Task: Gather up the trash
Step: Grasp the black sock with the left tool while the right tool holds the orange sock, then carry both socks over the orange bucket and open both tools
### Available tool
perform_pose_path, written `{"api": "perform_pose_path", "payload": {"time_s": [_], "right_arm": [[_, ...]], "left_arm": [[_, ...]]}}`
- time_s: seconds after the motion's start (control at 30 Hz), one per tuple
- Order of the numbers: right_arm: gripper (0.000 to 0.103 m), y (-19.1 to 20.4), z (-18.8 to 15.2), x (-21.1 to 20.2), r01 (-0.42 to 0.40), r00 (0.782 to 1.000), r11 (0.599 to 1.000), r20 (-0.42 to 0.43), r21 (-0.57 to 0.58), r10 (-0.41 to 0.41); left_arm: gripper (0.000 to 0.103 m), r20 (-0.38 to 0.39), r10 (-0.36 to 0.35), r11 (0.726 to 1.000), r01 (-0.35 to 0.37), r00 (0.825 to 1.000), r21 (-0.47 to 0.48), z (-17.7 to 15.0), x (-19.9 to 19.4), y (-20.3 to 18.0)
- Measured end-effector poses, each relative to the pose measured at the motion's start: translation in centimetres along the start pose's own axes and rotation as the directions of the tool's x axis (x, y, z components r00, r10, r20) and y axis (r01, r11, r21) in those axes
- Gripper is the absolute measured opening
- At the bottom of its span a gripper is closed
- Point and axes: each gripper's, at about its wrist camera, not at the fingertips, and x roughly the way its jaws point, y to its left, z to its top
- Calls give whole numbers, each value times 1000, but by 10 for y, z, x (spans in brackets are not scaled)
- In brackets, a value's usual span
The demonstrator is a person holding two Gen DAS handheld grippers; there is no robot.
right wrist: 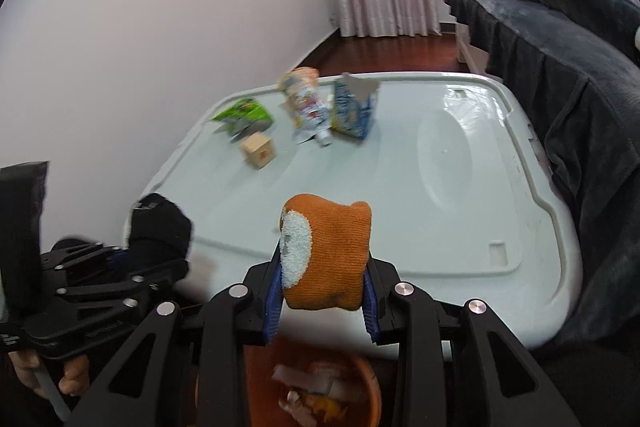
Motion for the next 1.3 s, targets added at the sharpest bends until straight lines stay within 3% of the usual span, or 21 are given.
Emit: {"api": "perform_pose_path", "payload": {"time_s": [0.3, 0.67, 0.93, 1.3], "right_arm": [[32, 39, -44, -32, -58, 995, 995, -83, -83, 51], [33, 43, -89, -6, -69, 970, 996, -236, -55, 54], [33, 30, -105, 29, -58, 933, 998, -355, 26, 63], [35, 33, -106, 34, -57, 926, 998, -373, 16, 59]], "left_arm": [[37, -84, -1, 997, 8, 996, 81, -51, -6, -7], [38, -223, -27, 995, 47, 974, 84, -85, 15, -14], [38, -329, -31, 997, 51, 944, 54, -93, 41, -10], [38, -362, -38, 998, 51, 932, 26, -94, 49, -5]]}}
